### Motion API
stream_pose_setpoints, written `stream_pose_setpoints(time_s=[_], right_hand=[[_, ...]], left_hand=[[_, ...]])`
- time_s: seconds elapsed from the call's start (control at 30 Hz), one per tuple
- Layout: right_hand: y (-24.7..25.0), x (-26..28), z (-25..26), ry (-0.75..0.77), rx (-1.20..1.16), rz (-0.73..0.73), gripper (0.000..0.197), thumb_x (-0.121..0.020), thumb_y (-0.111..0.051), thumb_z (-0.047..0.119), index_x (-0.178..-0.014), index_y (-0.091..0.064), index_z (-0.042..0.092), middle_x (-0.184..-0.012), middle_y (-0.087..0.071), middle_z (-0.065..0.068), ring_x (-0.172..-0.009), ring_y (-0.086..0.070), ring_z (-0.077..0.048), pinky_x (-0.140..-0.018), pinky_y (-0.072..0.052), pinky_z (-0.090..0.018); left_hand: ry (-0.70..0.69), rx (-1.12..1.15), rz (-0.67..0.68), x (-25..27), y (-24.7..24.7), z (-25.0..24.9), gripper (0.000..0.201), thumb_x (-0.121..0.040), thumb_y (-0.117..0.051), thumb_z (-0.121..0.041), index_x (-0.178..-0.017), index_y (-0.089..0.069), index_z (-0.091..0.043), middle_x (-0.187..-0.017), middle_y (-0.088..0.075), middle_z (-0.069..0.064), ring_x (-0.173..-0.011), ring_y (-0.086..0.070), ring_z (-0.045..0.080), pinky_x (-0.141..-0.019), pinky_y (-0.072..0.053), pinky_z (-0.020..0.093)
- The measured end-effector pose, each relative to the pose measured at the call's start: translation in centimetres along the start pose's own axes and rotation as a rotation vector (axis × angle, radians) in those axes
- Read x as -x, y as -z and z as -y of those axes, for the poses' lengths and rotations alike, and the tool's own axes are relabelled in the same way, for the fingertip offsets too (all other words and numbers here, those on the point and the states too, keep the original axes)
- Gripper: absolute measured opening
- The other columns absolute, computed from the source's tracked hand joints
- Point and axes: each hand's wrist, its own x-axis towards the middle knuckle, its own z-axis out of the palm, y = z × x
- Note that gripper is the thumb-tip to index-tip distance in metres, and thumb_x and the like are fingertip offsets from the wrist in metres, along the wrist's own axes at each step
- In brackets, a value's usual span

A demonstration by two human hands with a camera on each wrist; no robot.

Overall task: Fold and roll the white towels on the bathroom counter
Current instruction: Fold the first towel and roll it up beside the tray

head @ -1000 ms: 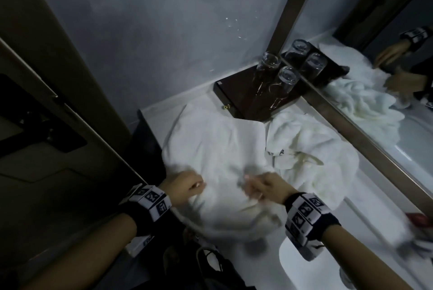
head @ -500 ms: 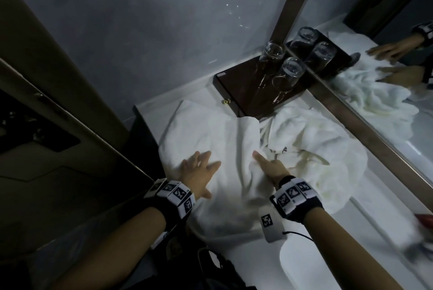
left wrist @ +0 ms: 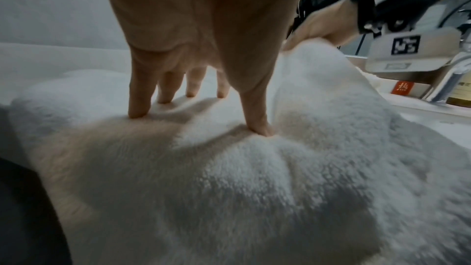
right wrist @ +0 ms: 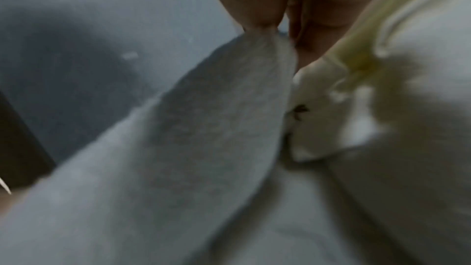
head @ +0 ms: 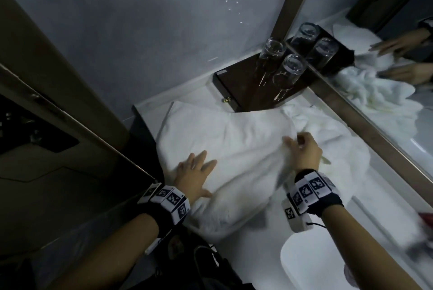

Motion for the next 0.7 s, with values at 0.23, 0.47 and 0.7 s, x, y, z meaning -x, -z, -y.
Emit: stream_pose_setpoints(time_s=[0.23, 0.47, 0.7], right_hand=[[1.0, 2.7, -2.3, -0.190, -0.224, 0.395, 0.044, -0.071, -0.077, 0.041, -0.103, -0.056, 0.020, -0.093, -0.066, 0.007, -0.062, -0.064, 0.002, -0.048, -0.047, -0.010], [1.3, 3.9, -4.1, 0.070, 0.224, 0.435, 0.042, -0.085, -0.060, 0.046, -0.099, -0.053, 0.007, -0.082, -0.064, -0.015, -0.075, -0.062, -0.031, -0.058, -0.052, -0.033], [2.4, 5.0, -4.5, -0.137, -0.071, 0.809, 0.064, -0.055, -0.083, 0.042, -0.112, -0.060, 0.026, -0.109, -0.068, 0.010, -0.102, -0.063, -0.010, -0.089, -0.050, -0.025]], left_hand=[[0.033, 0.027, 0.000, -0.7, 0.0, -0.1, 0.095, -0.076, -0.069, -0.044, -0.146, -0.005, -0.034, -0.157, 0.011, -0.001, -0.144, 0.004, 0.035, -0.114, -0.017, 0.050], [0.045, 0.078, 0.058, -1.2, 1.2, 0.2, 0.097, -0.075, -0.069, -0.047, -0.146, -0.004, -0.038, -0.157, 0.013, -0.003, -0.144, 0.008, 0.034, -0.115, -0.014, 0.051], [0.034, 0.068, 0.028, -1.3, 1.3, 0.6, 0.095, -0.077, -0.065, -0.050, -0.146, -0.002, -0.037, -0.158, 0.013, -0.003, -0.144, 0.009, 0.031, -0.115, -0.013, 0.050]])
